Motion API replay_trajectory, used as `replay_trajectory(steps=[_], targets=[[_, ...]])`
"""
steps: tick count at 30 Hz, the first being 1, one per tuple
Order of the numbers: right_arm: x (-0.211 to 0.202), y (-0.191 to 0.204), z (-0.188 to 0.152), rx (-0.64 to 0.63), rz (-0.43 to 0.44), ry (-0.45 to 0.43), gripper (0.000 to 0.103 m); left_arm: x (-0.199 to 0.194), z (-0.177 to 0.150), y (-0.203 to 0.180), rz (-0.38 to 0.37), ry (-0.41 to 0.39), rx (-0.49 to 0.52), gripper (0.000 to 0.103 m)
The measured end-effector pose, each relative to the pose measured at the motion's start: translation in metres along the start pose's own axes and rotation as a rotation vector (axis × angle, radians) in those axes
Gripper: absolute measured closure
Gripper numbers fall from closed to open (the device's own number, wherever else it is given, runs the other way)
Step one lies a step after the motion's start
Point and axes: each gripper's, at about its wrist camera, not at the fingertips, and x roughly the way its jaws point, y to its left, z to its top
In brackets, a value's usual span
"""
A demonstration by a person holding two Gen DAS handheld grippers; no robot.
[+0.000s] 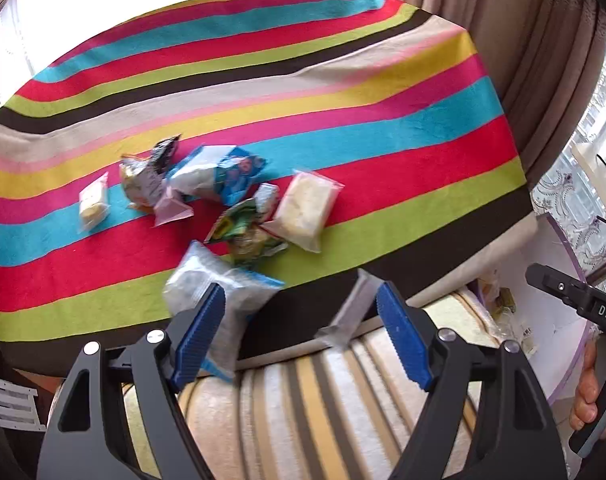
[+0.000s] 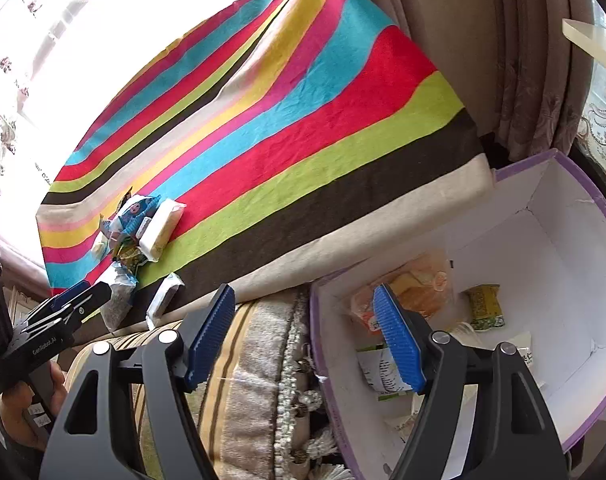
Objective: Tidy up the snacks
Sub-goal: 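Move both open tools back over the snack pile, then grasp the clear blue-edged bag with the left gripper while the right grasps a white stick packet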
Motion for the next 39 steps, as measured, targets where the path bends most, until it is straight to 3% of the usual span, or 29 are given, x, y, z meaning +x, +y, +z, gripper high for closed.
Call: replay_trajectory(steps=[6, 11, 15, 31, 39], targets=[[0.012, 0.040, -0.001, -0.113, -0.022, 0.042, 0.032, 0.001, -0.006, 0.040, 0.055, 0.005, -0.030, 0.025], [0.022, 0.072, -0.005, -0.172, -0.003, 0.088, 0.032, 0.009, -0.011, 0.065, 0.036, 0.038, -0.060, 0.025], [0.033, 0.098, -0.010, -0.241, -0.007, 0.119, 0.032, 0.014, -0.012, 0.073, 0.003, 0.049, -0.070, 0.025], [0.089, 0.178, -0.028, -0.776, -0.131, 0.193, 0.024, 0.036, -0.009, 0.080, -0.071, 0.085, -0.028, 0.025], [0.102, 0.181, -0.026, -0.820, -0.136, 0.211, 0.026, 0.044, -0.008, 0.082, -0.092, 0.095, -0.029, 0.025]])
